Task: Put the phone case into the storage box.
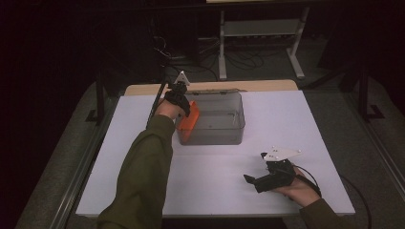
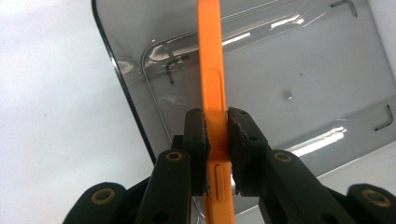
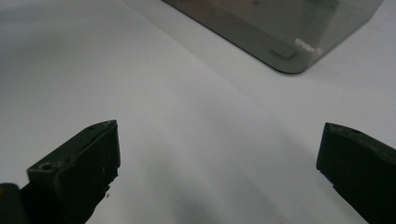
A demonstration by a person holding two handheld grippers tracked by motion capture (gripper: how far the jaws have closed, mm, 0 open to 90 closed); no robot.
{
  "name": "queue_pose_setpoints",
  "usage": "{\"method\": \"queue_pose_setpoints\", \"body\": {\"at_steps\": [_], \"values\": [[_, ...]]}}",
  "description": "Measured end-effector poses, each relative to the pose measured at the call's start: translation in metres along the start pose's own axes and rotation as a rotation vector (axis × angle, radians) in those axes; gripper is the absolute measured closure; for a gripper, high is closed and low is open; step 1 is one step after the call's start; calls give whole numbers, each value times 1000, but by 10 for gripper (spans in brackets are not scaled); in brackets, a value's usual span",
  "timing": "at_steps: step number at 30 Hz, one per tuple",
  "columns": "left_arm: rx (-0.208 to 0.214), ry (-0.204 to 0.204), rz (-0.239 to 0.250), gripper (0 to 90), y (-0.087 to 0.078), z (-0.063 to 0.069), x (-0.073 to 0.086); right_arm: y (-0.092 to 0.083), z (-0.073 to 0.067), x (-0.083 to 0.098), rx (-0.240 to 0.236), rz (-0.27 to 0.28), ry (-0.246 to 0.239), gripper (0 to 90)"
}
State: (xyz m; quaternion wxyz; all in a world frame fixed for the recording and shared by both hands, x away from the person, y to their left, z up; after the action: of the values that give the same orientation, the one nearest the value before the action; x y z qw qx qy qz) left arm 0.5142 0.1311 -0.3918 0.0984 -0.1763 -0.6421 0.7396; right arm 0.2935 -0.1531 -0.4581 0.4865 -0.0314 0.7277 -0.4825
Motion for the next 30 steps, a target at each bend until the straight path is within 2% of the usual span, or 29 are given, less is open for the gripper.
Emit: {"method": "queue_pose_setpoints", "body": {"at_steps": [13, 24, 30], "values": [[-10, 4, 31, 763, -11, -2, -1, 0, 0, 0, 0, 0, -3, 0], [1, 17, 61, 763, -21, -3, -1, 1, 0, 0, 1, 0, -4, 0], [13, 57, 81, 750, -25, -1, 0, 1, 0, 0, 2, -3, -3, 0]]}}
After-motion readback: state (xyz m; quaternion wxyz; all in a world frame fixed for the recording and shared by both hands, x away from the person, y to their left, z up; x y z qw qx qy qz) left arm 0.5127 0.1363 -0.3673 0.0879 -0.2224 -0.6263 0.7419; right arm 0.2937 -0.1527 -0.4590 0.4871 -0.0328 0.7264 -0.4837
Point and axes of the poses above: each handheld gripper's, and its own axes: y roughly forward along the jaws, x roughly out of its underside, z roughly to its right, the point moved 4 cm from there along y, roughly forward along the jaws, and after that the axes turned 10 degrees about -z, right-handed, at the moved point
